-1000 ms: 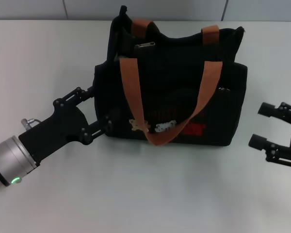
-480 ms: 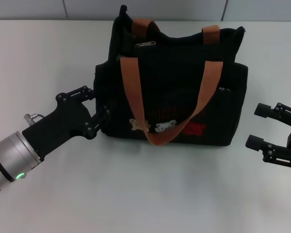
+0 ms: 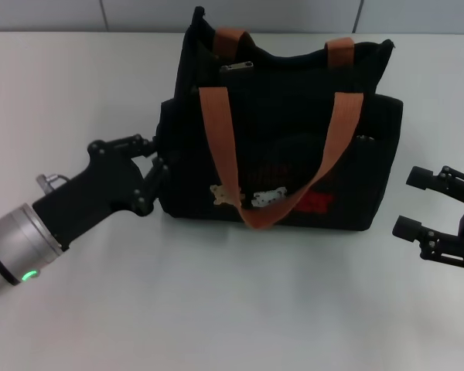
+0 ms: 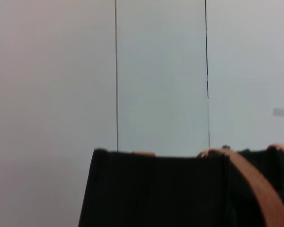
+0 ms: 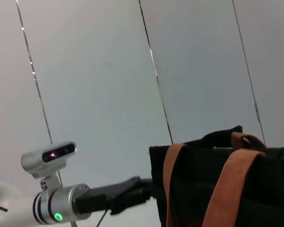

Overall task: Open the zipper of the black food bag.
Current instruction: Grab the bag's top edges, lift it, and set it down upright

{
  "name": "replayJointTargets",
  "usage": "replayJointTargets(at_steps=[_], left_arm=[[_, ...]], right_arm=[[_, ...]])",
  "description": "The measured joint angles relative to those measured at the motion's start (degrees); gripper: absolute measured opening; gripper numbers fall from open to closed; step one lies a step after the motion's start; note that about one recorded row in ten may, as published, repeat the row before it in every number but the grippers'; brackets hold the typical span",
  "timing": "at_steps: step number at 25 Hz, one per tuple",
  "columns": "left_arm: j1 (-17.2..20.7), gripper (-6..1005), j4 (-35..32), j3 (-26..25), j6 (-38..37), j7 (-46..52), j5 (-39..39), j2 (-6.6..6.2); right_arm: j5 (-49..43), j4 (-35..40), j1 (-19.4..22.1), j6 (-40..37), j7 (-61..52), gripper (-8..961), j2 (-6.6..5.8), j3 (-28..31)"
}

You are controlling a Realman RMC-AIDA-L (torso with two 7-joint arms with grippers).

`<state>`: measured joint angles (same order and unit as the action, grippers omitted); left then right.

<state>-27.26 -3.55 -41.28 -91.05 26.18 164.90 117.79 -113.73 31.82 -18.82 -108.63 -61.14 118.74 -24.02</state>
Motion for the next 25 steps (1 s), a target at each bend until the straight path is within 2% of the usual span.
replayJointTargets(at_steps=[3, 7, 10, 12, 13, 14, 16, 17, 18, 19, 21, 23, 25], left_arm=[[-0.81, 178, -0.45, -0.09, -2.89, 0.34, 0.02, -0.96], [-2.93, 148, -0.82, -0.13, -6.39, 2.24, 0.01, -3.25], [-5.35, 126, -1.49, 0.38, -6.93, 3.72, 0.30, -3.79], [-6.97, 112, -3.09, 0.61, -7.76, 4.06, 0.37, -3.60], [-8.94, 110, -5.83, 0.48, -9.85, 5.16, 0.36, -3.43], [-8.94, 108, -5.83, 0.48, -9.85, 5.16, 0.36, -3.43], [-11.87, 104, -10.91, 0.24, -13.44, 6.87, 0.05, -3.00], [-13.38, 102, -13.84, 0.25, -15.31, 7.66, -0.34, -2.52], [-17.48, 102, -22.87, 0.88, -19.51, 9.22, -1.79, -0.59], [-17.48, 102, -22.87, 0.88, -19.51, 9.22, -1.79, -0.59], [-21.91, 102, -32.66, 1.79, -22.95, 11.00, -2.67, 1.11], [-24.69, 103, -38.03, 2.94, -24.09, 12.70, -2.61, 1.41], [-26.05, 103, -39.35, 4.93, -24.13, 14.45, -2.66, 1.40]], right_arm=[[0.09, 0.00, 0.03, -0.03, -0.08, 828, -0.01, -0.02], [0.29, 0.02, 0.12, -0.34, -0.64, 828, -0.16, 0.04], [0.33, 0.26, 0.18, -0.37, -1.38, 828, -0.19, 0.13], [0.39, 0.47, 0.32, -0.41, -1.59, 828, -0.17, 0.21], [0.43, 0.59, 0.36, -0.55, -1.75, 828, -0.10, 0.25], [0.43, 0.59, 0.36, -0.55, -1.75, 828, -0.10, 0.25], [0.44, 0.65, 0.37, -0.63, -2.11, 828, -0.11, 0.40], [0.45, 0.65, 0.40, -0.65, -2.29, 828, -0.16, 0.55], [0.45, 0.65, 0.44, -0.65, -2.41, 828, -0.21, 0.75], [0.45, 0.65, 0.44, -0.65, -2.41, 828, -0.21, 0.75], [0.45, 0.65, 0.42, -0.66, -2.41, 828, -0.17, 0.85], [0.51, 0.60, 0.42, -0.64, -2.41, 828, -0.12, 0.88], [0.58, 0.60, 0.47, -0.44, -2.41, 828, -0.14, 0.88]])
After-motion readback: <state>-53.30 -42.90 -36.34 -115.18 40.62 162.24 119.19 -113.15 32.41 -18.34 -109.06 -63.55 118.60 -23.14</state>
